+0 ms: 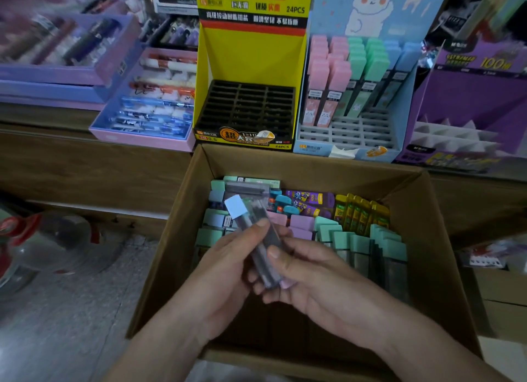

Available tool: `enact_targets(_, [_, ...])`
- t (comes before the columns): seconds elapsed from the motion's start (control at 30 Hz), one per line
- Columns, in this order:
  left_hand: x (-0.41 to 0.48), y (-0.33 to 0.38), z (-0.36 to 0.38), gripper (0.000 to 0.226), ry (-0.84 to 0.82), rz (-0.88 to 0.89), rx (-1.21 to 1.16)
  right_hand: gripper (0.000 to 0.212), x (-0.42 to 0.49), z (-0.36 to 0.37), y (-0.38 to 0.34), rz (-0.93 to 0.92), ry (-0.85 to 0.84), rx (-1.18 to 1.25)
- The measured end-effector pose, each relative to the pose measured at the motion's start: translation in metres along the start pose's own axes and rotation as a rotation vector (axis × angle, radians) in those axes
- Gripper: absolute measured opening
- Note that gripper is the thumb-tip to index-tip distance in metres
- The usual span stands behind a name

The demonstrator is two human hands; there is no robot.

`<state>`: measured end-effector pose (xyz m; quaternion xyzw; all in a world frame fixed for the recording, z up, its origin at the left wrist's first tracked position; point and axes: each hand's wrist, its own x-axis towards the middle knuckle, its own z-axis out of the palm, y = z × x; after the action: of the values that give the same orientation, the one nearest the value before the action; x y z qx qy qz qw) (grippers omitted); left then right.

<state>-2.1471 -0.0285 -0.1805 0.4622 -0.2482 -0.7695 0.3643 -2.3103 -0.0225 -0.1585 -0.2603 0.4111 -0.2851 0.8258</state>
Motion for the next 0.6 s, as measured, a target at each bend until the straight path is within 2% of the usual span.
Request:
enact_targets(0.1, [0.004, 0.005, -0.007, 0.051, 0.069, 0.018, -0.144, 0.031, 0.007, 0.008, -0.004, -0.001, -0.008, -0.029])
enact_targets(0.2, [0.004, 0.016, -0.01, 0.039, 0.113, 0.068, -0.155, 0.024, 0.009, 0.005, -0.007, -0.058, 0.015, -0.213])
enact_targets(0.27, [0.004, 0.025, -0.008, 0.036, 0.133, 0.097, -0.119, 0.021, 0.012, -0.004, -0.013, -0.127, 0.109, -0.367])
enact_targets(0.37, [0.01, 0.035, 0.0, 0.035, 0.18, 0.156, -0.089, 0.019, 0.016, -0.017, -0.027, -0.261, 0.267, -0.471])
enact_targets(0.53, [0.021, 0.053, 0.024, 0.041, 0.105, 0.254, 0.001, 0.016, 0.019, -0.029, -0.054, -0.448, 0.379, -0.595])
enact_targets(0.6, [0.025, 0.057, 0.035, 0.039, 0.06, 0.285, 0.032, 0.014, 0.019, -0.031, -0.066, -0.482, 0.339, -0.542])
